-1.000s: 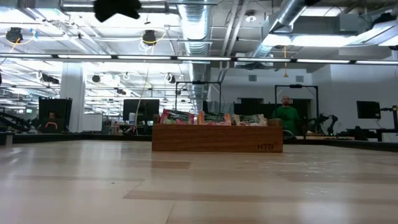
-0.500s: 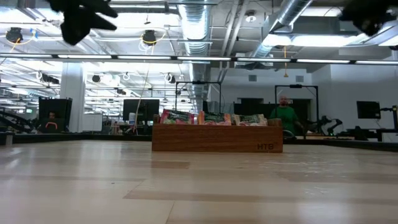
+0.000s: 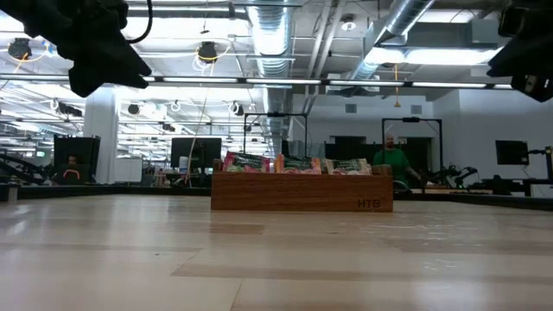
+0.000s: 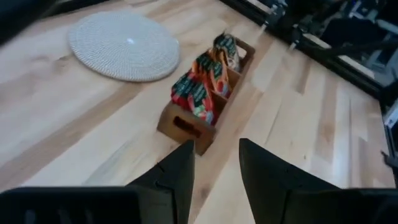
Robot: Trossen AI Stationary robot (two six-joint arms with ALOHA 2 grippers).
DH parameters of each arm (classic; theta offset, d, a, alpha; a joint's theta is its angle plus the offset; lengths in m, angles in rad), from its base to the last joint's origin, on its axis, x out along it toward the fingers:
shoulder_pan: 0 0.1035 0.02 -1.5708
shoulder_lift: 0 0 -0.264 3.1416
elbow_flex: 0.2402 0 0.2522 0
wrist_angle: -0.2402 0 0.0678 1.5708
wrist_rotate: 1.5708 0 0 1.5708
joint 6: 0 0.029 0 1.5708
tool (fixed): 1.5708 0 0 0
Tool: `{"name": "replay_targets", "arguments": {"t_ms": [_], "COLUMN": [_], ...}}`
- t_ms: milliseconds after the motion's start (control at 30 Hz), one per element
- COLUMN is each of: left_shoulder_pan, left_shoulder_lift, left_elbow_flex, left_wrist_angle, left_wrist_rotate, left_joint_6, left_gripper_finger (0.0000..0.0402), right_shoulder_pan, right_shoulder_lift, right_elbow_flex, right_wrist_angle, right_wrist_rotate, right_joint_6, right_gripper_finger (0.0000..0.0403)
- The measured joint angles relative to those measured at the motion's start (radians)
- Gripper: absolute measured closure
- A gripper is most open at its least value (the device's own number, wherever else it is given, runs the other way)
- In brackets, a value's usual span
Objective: Pick & Place Tea
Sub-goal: Return to Home Position
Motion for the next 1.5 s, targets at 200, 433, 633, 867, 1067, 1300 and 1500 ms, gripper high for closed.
{"name": "replay_targets", "arguments": {"t_ms": [200,433,633,867,1067,1300,1500], "left_shoulder_pan": [0.0,0.0,0.0,0.001,0.001,0.001,0.001], "left_shoulder_lift": [0.0,-0.028,-0.161,-0.312,-0.377,-0.423,-0.426], "left_elbow_flex": [0.0,0.0,0.0,-0.132,-0.308,-0.472,-0.481], "left_wrist_angle": [0.078,0.339,0.355,0.437,0.639,0.773,0.708], "left_wrist_rotate": [0.041,0.2,0.304,0.382,0.391,0.392,0.366], "left_joint_6": [-0.019,0.16,0.308,0.349,0.345,0.3,0.293], "left_gripper_finger": [0.0284,0.0284,0.0284,0.0284,0.0284,0.0284,0.0284], "right_shoulder_pan": [0.0,0.003,0.002,0.002,-0.002,-0.001,-0.002], "right_shoulder_lift": [0.001,0.001,-0.057,-0.228,-0.274,-0.276,-0.276], "right_elbow_flex": [-0.001,-0.001,-0.001,-0.022,-0.128,-0.251,-0.301], "right_wrist_angle": [-0.007,0.08,0.363,0.417,0.487,0.612,0.595], "right_wrist_rotate": [0.0,-0.059,-0.208,-0.262,-0.275,-0.29,-0.307], "right_joint_6": [-0.003,-0.084,-0.45,-0.559,-0.565,-0.569,-0.669], "right_gripper_finger": [0.0342,0.0342,0.0342,0.0342,0.0342,0.0342,0.0342]}}
